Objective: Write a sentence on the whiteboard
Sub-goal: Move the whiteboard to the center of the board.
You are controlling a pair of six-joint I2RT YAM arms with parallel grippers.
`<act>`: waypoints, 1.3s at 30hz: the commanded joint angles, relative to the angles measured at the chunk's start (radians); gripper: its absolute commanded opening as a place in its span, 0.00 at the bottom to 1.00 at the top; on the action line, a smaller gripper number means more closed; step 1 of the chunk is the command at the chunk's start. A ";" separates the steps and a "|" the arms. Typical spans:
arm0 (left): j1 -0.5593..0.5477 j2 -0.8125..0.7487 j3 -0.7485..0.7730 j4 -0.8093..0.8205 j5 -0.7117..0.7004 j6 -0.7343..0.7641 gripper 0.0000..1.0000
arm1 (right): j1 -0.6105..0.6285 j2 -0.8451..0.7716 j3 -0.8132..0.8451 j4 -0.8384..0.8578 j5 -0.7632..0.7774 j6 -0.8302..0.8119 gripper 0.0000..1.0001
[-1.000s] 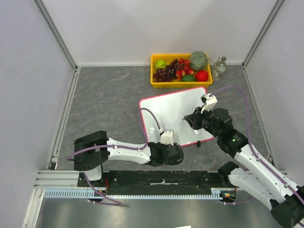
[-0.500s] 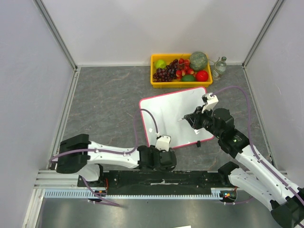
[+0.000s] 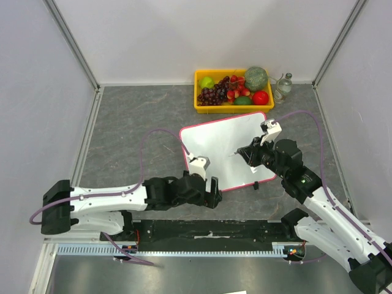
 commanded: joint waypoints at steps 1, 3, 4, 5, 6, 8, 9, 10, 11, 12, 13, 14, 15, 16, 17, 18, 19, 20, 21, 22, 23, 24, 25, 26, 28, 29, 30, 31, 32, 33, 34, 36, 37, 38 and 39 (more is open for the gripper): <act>0.128 -0.133 -0.085 0.165 0.152 0.099 0.92 | -0.003 -0.013 0.013 0.006 -0.031 -0.001 0.00; 0.211 -0.199 -0.130 0.188 0.216 0.112 0.93 | -0.005 -0.015 0.007 0.000 -0.042 0.002 0.00; 0.257 -0.234 -0.150 0.190 0.245 0.120 0.93 | -0.006 -0.015 0.004 0.001 -0.045 0.004 0.00; 0.301 -0.269 -0.170 0.187 0.265 0.129 0.93 | -0.005 -0.016 -0.001 0.001 -0.045 0.004 0.00; 0.338 -0.309 -0.184 0.176 0.278 0.137 0.95 | -0.005 -0.018 -0.001 0.001 -0.048 0.004 0.00; 0.435 -0.386 -0.216 0.146 0.319 0.151 0.98 | -0.005 -0.015 -0.001 0.003 -0.051 0.002 0.00; 0.472 -0.426 -0.230 0.127 0.322 0.157 1.00 | -0.006 -0.013 0.000 0.004 -0.054 0.004 0.00; 0.515 -0.452 -0.245 0.118 0.375 0.164 1.00 | -0.005 -0.012 0.002 0.004 -0.052 0.002 0.00; 0.558 -0.478 -0.253 0.101 0.409 0.171 1.00 | -0.005 -0.009 0.007 0.004 -0.056 0.001 0.00; 0.602 -0.499 -0.262 0.087 0.446 0.174 1.00 | -0.005 -0.004 0.007 0.004 -0.057 -0.002 0.00; 0.645 -0.504 -0.270 0.080 0.486 0.183 1.00 | -0.005 0.000 0.008 0.004 -0.057 -0.004 0.00; 0.676 -0.506 -0.277 0.070 0.515 0.188 1.00 | -0.005 0.002 0.008 0.007 -0.060 -0.007 0.00; 0.711 -0.504 -0.290 0.069 0.550 0.192 1.00 | -0.005 0.007 0.008 0.007 -0.063 -0.009 0.00; 0.734 -0.500 -0.296 0.070 0.575 0.195 1.00 | -0.005 0.008 0.007 0.009 -0.063 -0.012 0.00; 0.759 -0.495 -0.306 0.076 0.603 0.195 1.00 | -0.005 0.011 0.007 0.013 -0.063 -0.013 0.00; 0.785 -0.487 -0.319 0.092 0.632 0.197 1.00 | -0.006 0.014 0.005 0.015 -0.066 -0.013 0.00; 0.803 -0.483 -0.329 0.101 0.649 0.192 1.00 | -0.005 0.016 0.002 0.017 -0.068 -0.013 0.00; 0.828 -0.475 -0.340 0.124 0.679 0.195 1.00 | -0.006 0.016 0.002 0.020 -0.071 -0.016 0.00; 0.852 -0.469 -0.351 0.141 0.705 0.194 1.00 | -0.005 0.011 -0.001 0.024 -0.085 -0.019 0.00; 0.883 -0.464 -0.368 0.168 0.742 0.189 1.00 | -0.006 0.007 -0.007 0.036 -0.094 -0.021 0.00; 0.921 -0.458 -0.389 0.199 0.794 0.180 1.00 | -0.005 0.001 -0.009 0.041 -0.095 -0.019 0.00; 0.956 -0.454 -0.409 0.243 0.846 0.166 1.00 | -0.006 0.000 -0.009 0.040 -0.097 -0.022 0.00; 0.996 -0.449 -0.434 0.292 0.907 0.151 1.00 | -0.006 -0.001 -0.009 0.040 -0.100 -0.022 0.00; 1.030 -0.440 -0.454 0.334 0.955 0.133 1.00 | -0.008 0.000 -0.007 0.038 -0.105 -0.022 0.00; 1.105 -0.426 -0.492 0.414 1.059 0.108 1.00 | -0.009 -0.001 -0.009 0.038 -0.114 -0.019 0.00; 1.124 -0.414 -0.501 0.431 1.080 0.106 1.00 | -0.009 -0.003 -0.012 0.038 -0.114 -0.021 0.00; 1.145 -0.405 -0.510 0.455 1.106 0.106 1.00 | -0.009 -0.004 -0.015 0.038 -0.115 -0.019 0.00; 1.167 -0.395 -0.520 0.472 1.129 0.100 1.00 | -0.011 -0.007 -0.018 0.041 -0.115 -0.022 0.00; 1.181 -0.385 -0.529 0.492 1.147 0.097 1.00 | -0.011 -0.009 -0.021 0.038 -0.117 -0.021 0.00; 1.194 -0.375 -0.540 0.523 1.175 0.089 1.00 | -0.011 -0.009 -0.023 0.040 -0.118 -0.019 0.00; 1.204 -0.363 -0.547 0.546 1.190 0.080 1.00 | -0.012 -0.010 -0.024 0.043 -0.121 -0.019 0.00; 1.208 -0.346 -0.555 0.578 1.210 0.077 1.00 | -0.012 -0.015 -0.027 0.050 -0.125 -0.016 0.00; 1.208 -0.337 -0.557 0.587 1.215 0.076 0.99 | -0.012 -0.016 -0.030 0.053 -0.123 -0.015 0.00; 1.208 -0.332 -0.558 0.590 1.213 0.076 0.99 | -0.012 -0.016 -0.030 0.056 -0.126 -0.016 0.00; 1.208 -0.331 -0.558 0.590 1.212 0.076 0.99 | -0.012 -0.013 -0.032 0.058 -0.128 -0.016 0.00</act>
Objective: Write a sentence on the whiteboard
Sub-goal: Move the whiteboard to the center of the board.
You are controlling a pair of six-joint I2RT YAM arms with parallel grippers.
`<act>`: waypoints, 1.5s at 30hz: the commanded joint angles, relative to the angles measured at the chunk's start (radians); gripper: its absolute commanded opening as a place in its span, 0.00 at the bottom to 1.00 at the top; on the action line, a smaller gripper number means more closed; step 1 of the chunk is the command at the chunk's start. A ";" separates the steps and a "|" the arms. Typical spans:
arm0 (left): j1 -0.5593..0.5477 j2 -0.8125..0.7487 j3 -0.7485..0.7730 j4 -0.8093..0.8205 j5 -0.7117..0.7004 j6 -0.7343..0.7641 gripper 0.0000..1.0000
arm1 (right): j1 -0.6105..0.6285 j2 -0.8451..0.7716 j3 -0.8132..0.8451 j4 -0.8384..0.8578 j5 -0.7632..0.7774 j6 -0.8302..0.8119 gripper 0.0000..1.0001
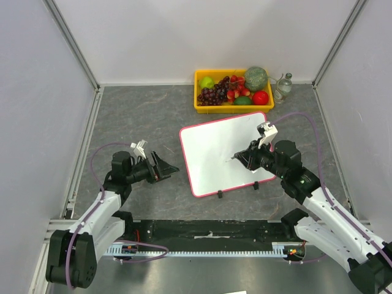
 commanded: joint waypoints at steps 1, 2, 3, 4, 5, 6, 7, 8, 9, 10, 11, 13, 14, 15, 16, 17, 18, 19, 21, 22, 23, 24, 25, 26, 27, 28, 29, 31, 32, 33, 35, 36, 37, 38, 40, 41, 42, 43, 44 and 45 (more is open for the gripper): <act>0.006 0.011 -0.009 0.110 0.091 -0.027 0.99 | -0.004 -0.014 -0.008 0.058 -0.017 -0.010 0.00; 0.007 0.008 -0.010 0.110 0.088 -0.023 1.00 | -0.004 -0.012 -0.010 0.061 -0.022 -0.010 0.00; 0.007 0.006 -0.012 0.107 0.082 -0.018 1.00 | -0.004 -0.009 -0.013 0.063 -0.023 -0.008 0.00; 0.006 0.008 -0.013 0.107 0.078 -0.014 1.00 | -0.004 -0.009 -0.016 0.066 -0.025 -0.008 0.00; 0.006 0.012 -0.013 0.107 0.078 -0.009 1.00 | -0.005 -0.011 -0.017 0.067 -0.023 -0.007 0.00; 0.006 0.012 -0.012 0.110 0.081 0.000 1.00 | -0.005 -0.011 -0.020 0.069 -0.023 -0.007 0.00; 0.006 0.012 -0.010 0.112 0.075 0.003 0.99 | -0.005 -0.009 -0.020 0.070 -0.025 -0.005 0.00; 0.006 0.012 -0.009 0.112 0.069 0.012 0.99 | -0.005 -0.008 -0.020 0.070 -0.023 -0.004 0.00; 0.004 0.012 -0.004 0.118 0.068 0.019 0.99 | -0.005 -0.006 -0.020 0.072 -0.025 -0.001 0.00; 0.001 0.017 -0.003 0.128 0.069 0.019 0.99 | -0.005 -0.006 -0.019 0.076 -0.026 -0.001 0.00; -0.009 0.025 0.002 0.139 0.068 0.022 0.99 | -0.007 -0.002 -0.017 0.079 -0.029 0.006 0.00; -0.035 0.052 0.017 0.159 0.059 0.026 0.98 | -0.005 0.006 -0.016 0.092 -0.038 0.016 0.00; -0.052 0.074 0.028 0.162 0.048 0.029 0.98 | -0.005 0.011 -0.016 0.099 -0.045 0.024 0.00; -0.069 0.092 0.039 0.168 0.034 0.035 0.96 | -0.005 0.014 -0.019 0.107 -0.054 0.036 0.00; -0.084 0.110 0.046 0.170 0.019 0.040 0.96 | -0.007 0.014 -0.022 0.116 -0.064 0.045 0.00; -0.095 0.126 0.052 0.188 0.009 0.043 0.95 | -0.005 0.014 -0.026 0.122 -0.075 0.056 0.00; -0.101 0.146 0.056 0.204 0.002 0.043 0.95 | -0.005 0.012 -0.031 0.132 -0.081 0.064 0.00; -0.106 0.167 0.060 0.220 -0.006 0.043 0.95 | -0.005 0.008 -0.037 0.139 -0.084 0.072 0.00; -0.112 0.210 0.075 0.245 -0.012 0.051 0.95 | -0.007 0.009 -0.040 0.142 -0.095 0.076 0.00; -0.117 0.230 0.085 0.266 -0.014 0.051 0.95 | -0.005 0.008 -0.039 0.144 -0.101 0.082 0.00; -0.121 0.255 0.091 0.291 -0.015 0.048 0.95 | -0.005 0.006 -0.039 0.147 -0.103 0.088 0.00; -0.124 0.278 0.100 0.315 -0.015 0.043 0.95 | -0.007 0.002 -0.039 0.147 -0.106 0.092 0.00; -0.129 0.304 0.108 0.341 -0.014 0.039 0.94 | -0.005 0.000 -0.037 0.149 -0.107 0.093 0.00; -0.132 0.330 0.115 0.371 -0.011 0.033 0.93 | -0.005 -0.003 -0.036 0.149 -0.108 0.093 0.00; -0.135 0.354 0.126 0.398 -0.008 0.029 0.93 | -0.007 -0.005 -0.036 0.149 -0.108 0.093 0.00; -0.137 0.376 0.132 0.418 -0.006 0.025 0.91 | -0.005 -0.008 -0.036 0.147 -0.109 0.095 0.00; -0.140 0.399 0.146 0.434 -0.006 0.023 0.91 | -0.005 -0.009 -0.037 0.145 -0.111 0.098 0.00; -0.152 0.439 0.167 0.449 -0.003 0.023 0.88 | -0.007 -0.012 -0.043 0.147 -0.112 0.102 0.00; -0.161 0.457 0.180 0.454 -0.004 0.026 0.88 | -0.005 -0.017 -0.046 0.147 -0.112 0.104 0.00; -0.169 0.466 0.186 0.458 -0.004 0.029 0.87 | -0.007 -0.020 -0.051 0.147 -0.112 0.107 0.00; -0.173 0.483 0.194 0.469 -0.007 0.028 0.87 | -0.005 -0.023 -0.056 0.149 -0.114 0.111 0.00; -0.174 0.491 0.197 0.471 -0.008 0.026 0.87 | -0.005 -0.027 -0.059 0.147 -0.115 0.113 0.00; -0.174 0.499 0.198 0.477 -0.006 0.025 0.87 | -0.005 -0.034 -0.059 0.145 -0.115 0.115 0.00; -0.177 0.503 0.200 0.486 -0.004 0.022 0.87 | -0.005 -0.037 -0.060 0.144 -0.114 0.115 0.00; -0.180 0.517 0.204 0.501 -0.004 0.016 0.87 | -0.005 -0.041 -0.059 0.141 -0.114 0.116 0.00; -0.181 0.523 0.206 0.507 -0.003 0.013 0.86 | -0.005 -0.043 -0.057 0.138 -0.114 0.118 0.00; -0.184 0.531 0.209 0.510 -0.003 0.013 0.86 | -0.005 -0.041 -0.056 0.136 -0.114 0.116 0.00; -0.184 0.537 0.209 0.518 -0.003 0.011 0.85 | -0.005 -0.043 -0.056 0.132 -0.117 0.118 0.00; -0.186 0.546 0.209 0.524 -0.003 0.011 0.85 | -0.005 -0.043 -0.056 0.130 -0.120 0.118 0.00; -0.186 0.554 0.209 0.532 -0.003 0.011 0.84 | -0.007 -0.044 -0.057 0.130 -0.120 0.118 0.00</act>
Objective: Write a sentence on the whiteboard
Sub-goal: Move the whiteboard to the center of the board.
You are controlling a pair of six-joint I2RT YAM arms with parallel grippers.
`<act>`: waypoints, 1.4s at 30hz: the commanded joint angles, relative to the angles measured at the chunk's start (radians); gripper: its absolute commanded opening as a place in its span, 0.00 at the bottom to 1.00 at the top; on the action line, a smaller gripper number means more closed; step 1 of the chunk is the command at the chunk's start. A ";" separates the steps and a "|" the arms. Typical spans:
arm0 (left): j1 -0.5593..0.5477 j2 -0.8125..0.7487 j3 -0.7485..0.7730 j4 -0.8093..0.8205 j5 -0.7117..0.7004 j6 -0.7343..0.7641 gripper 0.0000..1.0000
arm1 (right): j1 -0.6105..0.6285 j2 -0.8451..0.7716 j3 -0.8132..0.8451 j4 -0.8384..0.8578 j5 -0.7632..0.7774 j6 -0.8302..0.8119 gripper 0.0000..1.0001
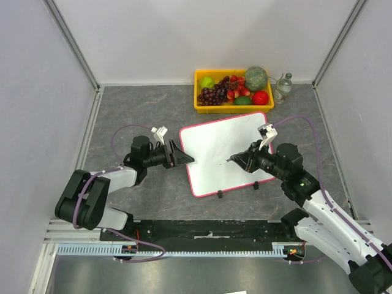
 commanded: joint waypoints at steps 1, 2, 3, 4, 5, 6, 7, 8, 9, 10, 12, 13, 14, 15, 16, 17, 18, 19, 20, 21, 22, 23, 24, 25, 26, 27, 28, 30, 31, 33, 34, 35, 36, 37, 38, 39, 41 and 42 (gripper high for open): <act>-0.006 0.038 0.033 0.092 0.001 0.002 0.84 | -0.001 -0.015 -0.002 0.028 -0.013 0.005 0.00; -0.009 0.052 0.032 0.106 0.002 0.000 0.83 | -0.001 -0.018 -0.006 0.031 -0.013 0.004 0.00; -0.009 0.062 0.033 0.117 0.009 -0.003 0.82 | -0.003 -0.019 -0.006 0.031 -0.013 0.004 0.00; -0.009 0.075 0.036 0.130 0.016 -0.006 0.81 | -0.001 -0.017 -0.006 0.031 -0.011 0.005 0.00; -0.009 0.085 0.038 0.146 0.025 -0.010 0.79 | -0.001 -0.015 -0.006 0.034 -0.014 0.005 0.00; -0.010 0.096 0.038 0.161 0.030 -0.010 0.77 | -0.003 -0.012 -0.003 0.035 -0.014 0.005 0.00; -0.012 0.104 0.038 0.172 0.029 -0.010 0.76 | -0.001 -0.009 -0.003 0.038 -0.018 0.005 0.00; -0.012 0.114 0.038 0.184 0.029 -0.013 0.75 | -0.001 -0.006 -0.002 0.040 -0.016 0.004 0.00; -0.013 0.124 0.038 0.202 0.033 -0.018 0.72 | -0.001 -0.006 0.000 0.040 -0.016 0.002 0.00; -0.018 0.136 0.038 0.216 0.036 -0.020 0.71 | -0.003 -0.002 0.000 0.040 -0.018 -0.001 0.00; -0.026 0.156 0.044 0.236 0.042 -0.024 0.69 | -0.001 0.000 0.000 0.038 -0.021 -0.002 0.00; -0.032 0.165 0.048 0.245 0.044 -0.024 0.68 | -0.001 -0.002 0.000 0.038 -0.021 -0.002 0.00; -0.036 0.179 0.050 0.255 0.048 -0.024 0.67 | -0.001 -0.003 -0.002 0.038 -0.022 -0.002 0.00; -0.042 0.190 0.056 0.268 0.056 -0.024 0.65 | -0.001 -0.003 -0.003 0.040 -0.022 -0.002 0.00; -0.046 0.197 0.061 0.279 0.061 -0.026 0.64 | -0.001 -0.005 -0.005 0.038 -0.022 -0.001 0.00; -0.052 0.207 0.062 0.293 0.067 -0.027 0.63 | 0.000 -0.005 -0.005 0.038 -0.022 0.001 0.00; -0.055 0.211 0.065 0.304 0.071 -0.027 0.62 | -0.001 -0.006 -0.005 0.038 -0.022 0.002 0.00; -0.058 0.214 0.064 0.315 0.073 -0.027 0.59 | -0.001 -0.008 -0.005 0.040 -0.022 0.004 0.00; -0.061 0.210 0.061 0.321 0.061 -0.023 0.58 | -0.003 -0.009 -0.003 0.037 -0.021 0.004 0.00; -0.064 0.207 0.058 0.313 0.050 -0.015 0.57 | -0.001 -0.009 -0.002 0.038 -0.021 0.005 0.00; -0.069 0.201 0.061 0.295 0.042 -0.004 0.56 | -0.001 -0.009 0.000 0.037 -0.021 0.004 0.00; -0.075 0.199 0.064 0.281 0.035 0.003 0.54 | -0.003 -0.006 0.001 0.038 -0.019 0.005 0.00; -0.081 0.199 0.065 0.273 0.030 0.009 0.53 | -0.001 -0.008 0.001 0.038 -0.021 0.007 0.00; -0.087 0.200 0.068 0.264 0.032 0.016 0.51 | -0.001 -0.006 0.003 0.037 -0.021 0.008 0.00; -0.093 0.205 0.070 0.262 0.035 0.020 0.44 | -0.003 -0.005 0.003 0.038 -0.024 0.010 0.00; -0.098 0.208 0.071 0.264 0.038 0.025 0.38 | -0.003 -0.006 0.003 0.037 -0.028 0.010 0.00; -0.102 0.214 0.071 0.262 0.041 0.028 0.31 | -0.001 -0.008 0.000 0.037 -0.028 0.009 0.00; -0.108 0.222 0.070 0.262 0.051 0.037 0.14 | -0.001 -0.009 0.000 0.038 -0.024 0.007 0.00; -0.108 0.222 0.067 0.258 0.059 0.042 0.07 | -0.003 -0.012 0.000 0.037 -0.024 0.008 0.00; -0.110 0.224 0.062 0.249 0.073 0.058 0.02 | -0.003 -0.020 0.001 0.038 -0.022 0.008 0.00; -0.112 0.222 0.058 0.244 0.078 0.069 0.02 | -0.003 -0.020 0.001 0.037 -0.024 0.009 0.00; -0.113 0.224 0.056 0.236 0.084 0.080 0.02 | -0.001 -0.023 0.001 0.035 -0.022 0.009 0.00; -0.115 0.220 0.050 0.232 0.088 0.089 0.02 | -0.003 -0.023 0.001 0.037 -0.022 0.009 0.00; -0.118 0.220 0.045 0.230 0.091 0.101 0.02 | -0.001 -0.023 0.001 0.037 -0.024 0.009 0.00; -0.121 0.219 0.038 0.229 0.097 0.112 0.02 | -0.001 -0.026 0.001 0.038 -0.025 0.010 0.00; -0.127 0.223 0.033 0.229 0.104 0.123 0.02 | -0.001 -0.028 0.000 0.035 -0.028 0.010 0.00; -0.135 0.231 0.016 0.249 0.113 0.134 0.02 | -0.001 -0.035 0.000 0.031 -0.028 0.012 0.00; -0.141 0.239 0.007 0.268 0.120 0.134 0.02 | -0.001 -0.041 -0.002 0.029 -0.030 0.012 0.00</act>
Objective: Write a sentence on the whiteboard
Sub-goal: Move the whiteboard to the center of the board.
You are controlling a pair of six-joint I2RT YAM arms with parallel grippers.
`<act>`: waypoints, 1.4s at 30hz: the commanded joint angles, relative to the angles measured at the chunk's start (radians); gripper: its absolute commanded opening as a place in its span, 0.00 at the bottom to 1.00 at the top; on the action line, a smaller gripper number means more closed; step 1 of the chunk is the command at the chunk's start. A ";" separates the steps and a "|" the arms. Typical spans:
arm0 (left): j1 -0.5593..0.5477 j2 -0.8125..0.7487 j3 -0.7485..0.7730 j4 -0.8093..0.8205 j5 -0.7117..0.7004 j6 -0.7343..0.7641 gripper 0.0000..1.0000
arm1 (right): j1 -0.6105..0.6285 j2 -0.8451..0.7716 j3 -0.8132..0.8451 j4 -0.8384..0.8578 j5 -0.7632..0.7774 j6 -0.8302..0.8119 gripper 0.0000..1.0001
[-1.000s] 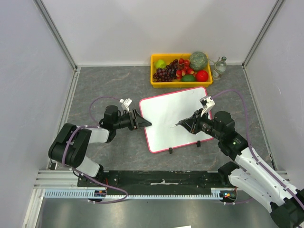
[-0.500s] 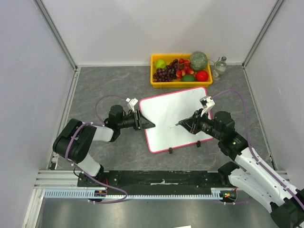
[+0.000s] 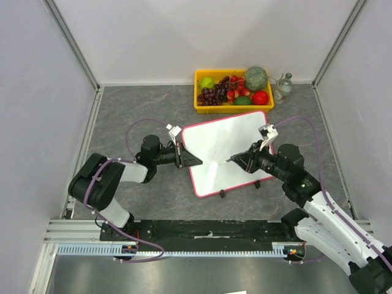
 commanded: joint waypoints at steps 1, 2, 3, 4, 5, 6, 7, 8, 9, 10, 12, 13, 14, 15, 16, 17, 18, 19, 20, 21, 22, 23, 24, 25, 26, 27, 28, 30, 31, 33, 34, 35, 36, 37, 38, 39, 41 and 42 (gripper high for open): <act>-0.030 0.037 -0.062 -0.009 0.024 0.105 0.02 | -0.003 -0.031 0.002 0.028 -0.016 0.009 0.00; -0.038 0.044 -0.073 0.021 0.032 0.102 0.02 | -0.001 -0.033 0.002 0.028 -0.016 0.009 0.00; -0.047 0.058 -0.080 0.044 0.038 0.099 0.02 | -0.001 -0.036 0.003 0.028 -0.016 0.010 0.00; -0.056 0.069 -0.087 0.068 0.045 0.097 0.02 | -0.001 -0.034 0.006 0.026 -0.016 0.010 0.00; -0.067 0.078 -0.090 0.084 0.049 0.096 0.02 | -0.001 -0.036 0.009 0.025 -0.016 0.010 0.00; -0.079 0.089 -0.094 0.101 0.049 0.094 0.02 | -0.003 -0.036 0.012 0.026 -0.018 0.010 0.00; -0.093 0.098 -0.099 0.120 0.050 0.094 0.02 | -0.001 -0.036 0.014 0.023 -0.018 0.009 0.00; -0.104 0.110 -0.099 0.134 0.053 0.094 0.02 | -0.003 -0.036 0.017 0.023 -0.016 0.009 0.00; -0.118 0.119 -0.102 0.147 0.055 0.092 0.02 | -0.003 -0.037 0.020 0.022 -0.018 0.009 0.00; -0.129 0.124 -0.106 0.164 0.055 0.088 0.02 | -0.003 -0.037 0.023 0.019 -0.018 0.009 0.00; -0.153 0.135 -0.116 0.207 0.052 0.076 0.02 | -0.003 -0.040 0.026 0.014 -0.018 0.009 0.00; -0.159 0.136 -0.123 0.227 0.050 0.065 0.02 | -0.001 -0.043 0.026 0.011 -0.016 0.007 0.00; -0.165 0.138 -0.129 0.238 0.050 0.062 0.02 | -0.001 -0.047 0.026 0.011 -0.016 0.009 0.00; -0.172 0.135 -0.139 0.243 0.050 0.062 0.02 | -0.003 -0.050 0.026 0.009 -0.015 0.009 0.00; -0.175 0.132 -0.143 0.240 0.050 0.063 0.02 | -0.003 -0.051 0.026 0.011 -0.015 0.009 0.00; -0.178 0.127 -0.151 0.238 0.056 0.065 0.02 | -0.001 -0.050 0.026 0.009 -0.015 0.009 0.00; -0.179 0.124 -0.156 0.235 0.062 0.068 0.02 | -0.001 -0.048 0.028 0.011 -0.013 0.007 0.00; -0.181 0.118 -0.160 0.227 0.069 0.071 0.02 | -0.001 -0.045 0.029 0.013 -0.013 0.007 0.00; -0.182 0.112 -0.165 0.220 0.073 0.071 0.02 | -0.001 -0.040 0.034 0.011 -0.015 0.005 0.00; -0.184 0.104 -0.168 0.212 0.076 0.073 0.02 | -0.001 -0.039 0.035 0.011 -0.016 0.004 0.00; -0.187 0.097 -0.171 0.207 0.075 0.074 0.02 | -0.003 -0.039 0.040 0.013 -0.018 0.002 0.00; -0.190 0.089 -0.172 0.197 0.075 0.079 0.02 | -0.001 -0.037 0.041 0.013 -0.018 0.001 0.00; -0.193 0.083 -0.174 0.181 0.069 0.082 0.02 | -0.001 -0.037 0.044 0.014 -0.018 -0.001 0.00; -0.195 0.074 -0.172 0.165 0.058 0.085 0.02 | -0.003 -0.036 0.046 0.013 -0.018 -0.001 0.00; -0.195 0.064 -0.174 0.149 0.050 0.086 0.02 | -0.001 -0.036 0.046 0.014 -0.018 -0.002 0.00; -0.196 0.055 -0.174 0.134 0.036 0.089 0.02 | -0.001 -0.034 0.046 0.017 -0.018 -0.002 0.00; -0.196 0.043 -0.172 0.115 0.027 0.094 0.02 | -0.001 -0.036 0.048 0.017 -0.018 -0.002 0.00; -0.196 0.018 -0.163 0.076 0.013 0.103 0.11 | -0.003 -0.031 0.048 0.019 -0.018 -0.002 0.00; -0.198 0.005 -0.156 0.044 0.013 0.115 0.12 | -0.003 -0.030 0.049 0.020 -0.018 -0.001 0.00; -0.199 -0.020 -0.139 -0.004 0.024 0.138 0.08 | -0.003 -0.025 0.052 0.023 -0.016 -0.005 0.00; -0.198 -0.028 -0.125 -0.024 0.027 0.152 0.02 | -0.003 -0.022 0.055 0.020 -0.018 -0.007 0.00; -0.198 -0.031 -0.107 -0.058 0.036 0.161 0.02 | -0.001 -0.019 0.058 0.023 -0.015 -0.008 0.00; -0.198 -0.026 -0.088 -0.088 0.045 0.174 0.02 | -0.001 -0.016 0.060 0.020 -0.016 -0.010 0.00; -0.199 -0.020 -0.068 -0.110 0.062 0.178 0.02 | -0.003 -0.014 0.063 0.020 -0.016 -0.008 0.00; -0.199 -0.009 -0.053 -0.119 0.082 0.180 0.02 | -0.001 -0.014 0.063 0.020 -0.015 -0.010 0.00; -0.198 0.003 -0.042 -0.125 0.110 0.180 0.02 | -0.001 -0.014 0.063 0.022 -0.015 -0.010 0.00; -0.198 0.021 -0.025 -0.138 0.131 0.184 0.02 | -0.001 -0.019 0.061 0.019 -0.013 -0.008 0.00; -0.198 0.030 -0.019 -0.148 0.145 0.191 0.02 | -0.003 -0.022 0.060 0.022 -0.012 -0.007 0.00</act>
